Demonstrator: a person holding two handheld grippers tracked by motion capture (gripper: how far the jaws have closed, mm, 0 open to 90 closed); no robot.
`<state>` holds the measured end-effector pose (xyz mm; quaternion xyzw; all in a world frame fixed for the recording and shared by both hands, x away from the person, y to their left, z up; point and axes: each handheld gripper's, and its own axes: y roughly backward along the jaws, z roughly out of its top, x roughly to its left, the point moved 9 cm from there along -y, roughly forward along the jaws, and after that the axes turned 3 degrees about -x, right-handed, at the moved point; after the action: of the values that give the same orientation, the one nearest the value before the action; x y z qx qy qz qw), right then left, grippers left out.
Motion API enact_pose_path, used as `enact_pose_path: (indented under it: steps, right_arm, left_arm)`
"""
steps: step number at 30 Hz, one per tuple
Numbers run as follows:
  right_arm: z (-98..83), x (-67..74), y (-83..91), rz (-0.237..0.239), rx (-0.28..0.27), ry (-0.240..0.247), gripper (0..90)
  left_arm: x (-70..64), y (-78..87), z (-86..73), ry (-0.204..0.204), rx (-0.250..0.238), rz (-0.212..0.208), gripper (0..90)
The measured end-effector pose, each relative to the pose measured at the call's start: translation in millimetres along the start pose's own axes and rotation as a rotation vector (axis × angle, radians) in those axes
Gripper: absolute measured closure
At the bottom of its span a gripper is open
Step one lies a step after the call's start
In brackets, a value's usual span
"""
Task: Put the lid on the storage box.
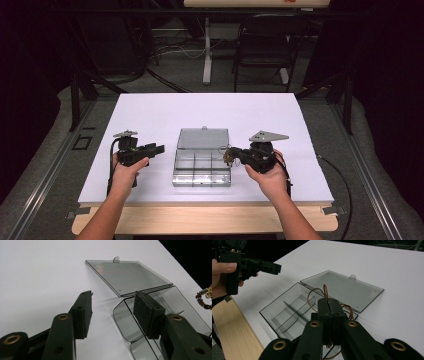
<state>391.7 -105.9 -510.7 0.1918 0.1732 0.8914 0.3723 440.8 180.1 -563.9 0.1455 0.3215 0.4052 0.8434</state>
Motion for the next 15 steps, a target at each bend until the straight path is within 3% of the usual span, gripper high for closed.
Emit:
enact_pose_path:
  steps: [15]
  right_arm:
    - [-15.7, 16.7, -14.2, 0.031, 0.047, 0.023, 89.5]
  left_arm:
    - [-0.3, 0.4, 0.3, -0.006, -0.003, -0.001, 49.4]
